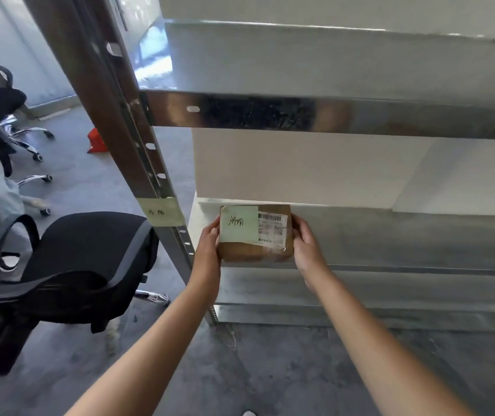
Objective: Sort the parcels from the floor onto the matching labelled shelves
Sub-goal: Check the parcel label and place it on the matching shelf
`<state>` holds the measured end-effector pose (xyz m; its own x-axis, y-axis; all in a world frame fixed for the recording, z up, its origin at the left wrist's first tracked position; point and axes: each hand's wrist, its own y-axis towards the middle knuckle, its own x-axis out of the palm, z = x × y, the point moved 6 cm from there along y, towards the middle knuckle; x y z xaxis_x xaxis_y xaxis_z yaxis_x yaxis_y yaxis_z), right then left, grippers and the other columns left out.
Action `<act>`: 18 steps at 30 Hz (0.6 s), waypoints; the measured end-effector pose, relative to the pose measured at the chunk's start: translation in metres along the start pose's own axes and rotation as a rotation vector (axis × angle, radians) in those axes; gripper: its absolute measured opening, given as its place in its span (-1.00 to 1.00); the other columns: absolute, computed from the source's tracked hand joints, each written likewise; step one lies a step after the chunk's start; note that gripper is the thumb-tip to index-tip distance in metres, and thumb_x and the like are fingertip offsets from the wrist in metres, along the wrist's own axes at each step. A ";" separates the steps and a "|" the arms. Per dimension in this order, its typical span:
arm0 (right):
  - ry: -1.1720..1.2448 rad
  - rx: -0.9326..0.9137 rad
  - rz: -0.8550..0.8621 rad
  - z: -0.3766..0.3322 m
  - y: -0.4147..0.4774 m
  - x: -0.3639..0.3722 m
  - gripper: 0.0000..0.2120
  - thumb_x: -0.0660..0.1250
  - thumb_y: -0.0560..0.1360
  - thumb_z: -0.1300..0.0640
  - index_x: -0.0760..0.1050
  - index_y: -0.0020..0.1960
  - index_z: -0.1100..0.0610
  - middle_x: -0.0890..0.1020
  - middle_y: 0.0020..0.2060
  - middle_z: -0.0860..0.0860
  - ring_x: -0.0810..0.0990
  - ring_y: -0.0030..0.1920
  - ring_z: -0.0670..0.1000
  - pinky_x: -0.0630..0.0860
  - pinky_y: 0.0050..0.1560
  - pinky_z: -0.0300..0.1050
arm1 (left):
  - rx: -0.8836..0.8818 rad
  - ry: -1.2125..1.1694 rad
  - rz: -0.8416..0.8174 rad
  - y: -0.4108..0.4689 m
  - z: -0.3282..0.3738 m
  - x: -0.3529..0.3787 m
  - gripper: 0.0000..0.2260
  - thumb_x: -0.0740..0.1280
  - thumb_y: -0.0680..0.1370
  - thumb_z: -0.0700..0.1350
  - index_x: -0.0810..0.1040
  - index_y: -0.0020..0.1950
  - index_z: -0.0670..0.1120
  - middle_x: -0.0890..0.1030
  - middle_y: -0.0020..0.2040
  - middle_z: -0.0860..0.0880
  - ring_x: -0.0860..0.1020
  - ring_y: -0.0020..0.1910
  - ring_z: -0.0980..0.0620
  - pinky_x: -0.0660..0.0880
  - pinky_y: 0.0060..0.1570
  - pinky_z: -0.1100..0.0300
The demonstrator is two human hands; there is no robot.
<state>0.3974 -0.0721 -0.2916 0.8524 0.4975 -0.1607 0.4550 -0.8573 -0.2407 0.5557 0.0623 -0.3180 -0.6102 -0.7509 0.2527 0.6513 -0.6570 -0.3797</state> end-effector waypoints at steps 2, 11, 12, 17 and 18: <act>-0.002 0.018 -0.005 0.004 0.009 0.002 -0.66 0.10 0.70 0.19 0.40 0.44 0.03 0.59 0.29 -0.01 0.55 0.27 -0.01 0.50 0.19 -0.17 | -0.013 0.002 -0.005 0.007 -0.003 0.001 -0.64 0.08 0.68 -0.02 0.51 0.41 0.15 0.64 0.30 -0.01 0.60 0.29 -0.01 0.48 0.36 -0.12; 0.064 0.091 0.036 0.012 0.037 0.003 -0.64 0.04 0.69 0.22 0.46 0.38 0.02 0.61 0.28 0.04 0.57 0.28 0.03 0.51 0.29 -0.07 | -0.003 0.097 -0.003 0.029 -0.002 0.012 -0.57 0.08 0.62 -0.04 0.46 0.45 0.22 0.56 0.39 0.04 0.49 0.38 0.04 0.37 0.45 -0.04; 0.067 0.088 0.045 0.012 0.040 0.002 -0.64 0.04 0.68 0.23 0.46 0.37 0.02 0.61 0.28 0.04 0.57 0.27 0.03 0.50 0.28 -0.09 | -0.002 0.096 -0.012 0.032 -0.002 0.013 -0.57 0.08 0.63 -0.05 0.45 0.46 0.21 0.54 0.41 0.04 0.47 0.40 0.05 0.35 0.47 -0.02; 0.087 0.113 0.058 0.014 0.049 0.000 -0.65 0.03 0.69 0.24 0.49 0.34 0.06 0.63 0.24 0.06 0.58 0.22 0.02 0.51 0.16 -0.16 | -0.015 0.099 -0.019 0.043 -0.003 0.018 -0.60 0.10 0.68 -0.08 0.43 0.48 0.20 0.50 0.44 0.04 0.44 0.42 0.04 0.36 0.41 0.12; 0.084 0.118 0.060 0.015 0.049 0.000 -0.65 0.02 0.69 0.24 0.49 0.33 0.05 0.63 0.24 0.06 0.58 0.22 0.02 0.50 0.15 -0.16 | -0.016 0.102 -0.014 0.043 -0.001 0.019 -0.61 0.09 0.69 -0.09 0.42 0.49 0.19 0.49 0.44 0.04 0.44 0.42 0.05 0.36 0.38 0.16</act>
<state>0.4161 -0.1124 -0.3175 0.8979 0.4291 -0.0985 0.3737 -0.8611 -0.3446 0.5717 0.0198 -0.3310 -0.6628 -0.7301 0.1662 0.6354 -0.6659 -0.3909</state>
